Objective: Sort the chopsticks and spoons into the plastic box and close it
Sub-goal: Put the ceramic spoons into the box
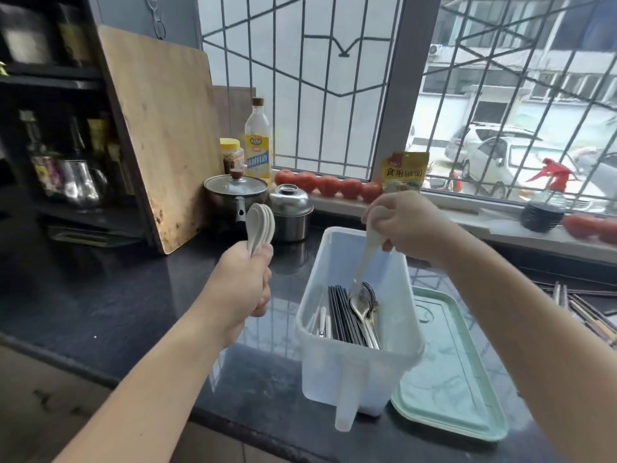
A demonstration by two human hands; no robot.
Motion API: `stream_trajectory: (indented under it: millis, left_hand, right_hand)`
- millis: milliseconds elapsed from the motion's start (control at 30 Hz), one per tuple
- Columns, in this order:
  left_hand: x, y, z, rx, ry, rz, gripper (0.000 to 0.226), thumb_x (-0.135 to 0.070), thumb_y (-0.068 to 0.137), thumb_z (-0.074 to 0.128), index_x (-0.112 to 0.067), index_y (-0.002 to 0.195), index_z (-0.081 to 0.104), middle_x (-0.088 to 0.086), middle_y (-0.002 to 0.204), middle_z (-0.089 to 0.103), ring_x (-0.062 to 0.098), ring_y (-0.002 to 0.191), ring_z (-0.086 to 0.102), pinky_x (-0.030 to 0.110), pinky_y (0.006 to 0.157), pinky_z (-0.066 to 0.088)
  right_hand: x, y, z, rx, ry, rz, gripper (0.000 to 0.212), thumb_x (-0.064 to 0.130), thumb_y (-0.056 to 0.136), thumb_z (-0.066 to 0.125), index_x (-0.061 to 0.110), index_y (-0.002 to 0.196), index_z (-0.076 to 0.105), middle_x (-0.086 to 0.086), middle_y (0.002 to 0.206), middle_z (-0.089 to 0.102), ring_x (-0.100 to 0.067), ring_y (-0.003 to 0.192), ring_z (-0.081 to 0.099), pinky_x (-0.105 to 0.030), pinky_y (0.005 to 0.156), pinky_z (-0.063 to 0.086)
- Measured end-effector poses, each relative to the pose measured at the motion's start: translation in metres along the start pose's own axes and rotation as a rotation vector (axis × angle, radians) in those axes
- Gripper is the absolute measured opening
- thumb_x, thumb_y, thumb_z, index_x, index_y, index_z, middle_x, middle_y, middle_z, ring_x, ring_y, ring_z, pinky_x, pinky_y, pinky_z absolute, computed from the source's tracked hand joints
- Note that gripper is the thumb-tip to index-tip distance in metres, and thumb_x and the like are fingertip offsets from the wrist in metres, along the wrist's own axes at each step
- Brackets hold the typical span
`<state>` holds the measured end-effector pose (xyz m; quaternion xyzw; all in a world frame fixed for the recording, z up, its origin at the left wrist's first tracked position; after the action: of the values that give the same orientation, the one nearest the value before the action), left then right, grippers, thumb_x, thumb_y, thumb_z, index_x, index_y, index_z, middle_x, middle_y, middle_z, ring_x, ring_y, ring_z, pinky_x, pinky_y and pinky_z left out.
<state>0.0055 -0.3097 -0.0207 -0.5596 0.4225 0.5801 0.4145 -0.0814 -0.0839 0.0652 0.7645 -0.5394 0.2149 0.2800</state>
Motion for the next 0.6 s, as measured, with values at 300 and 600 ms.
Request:
stream_trajectory:
  millis: [300,600]
  left_hand:
    - [-0.009,-0.014,0.006,0.065,-0.076,-0.008,0.022,-0.028,0.111,0.042,-0.008,0.112,0.051,-0.001,0.063,0.036,0.011,0.045,0.024,0.023,0.039,0.022]
    - [-0.011,-0.018,0.002,0.030,-0.131,-0.008,0.021,-0.027,0.111,0.043,-0.008,0.110,0.051,-0.003,0.059,0.038,0.011,0.044,0.026,0.022,0.038,0.022]
  right_hand:
    - [-0.003,0.019,0.065,0.537,-0.388,0.245,0.026,0.007,0.091,0.055,0.007,0.111,0.073,-0.015,0.100,0.077,-0.020,0.069,0.065,-0.026,0.062,0.051]
    - [-0.002,0.007,0.012,0.216,-0.049,0.352,0.020,0.000,0.097,0.052,-0.002,0.115,0.062,-0.018,0.092,0.069,-0.027,0.071,0.076,-0.041,0.065,0.064]
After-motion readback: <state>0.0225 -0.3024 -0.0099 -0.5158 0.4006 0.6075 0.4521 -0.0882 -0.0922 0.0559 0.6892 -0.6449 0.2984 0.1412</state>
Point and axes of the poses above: each hand's wrist, its own y-axis towards the middle knuckle, its own z-axis out of the palm, x = y × z, the point moved 1 cm from there along y, towards the middle knuckle
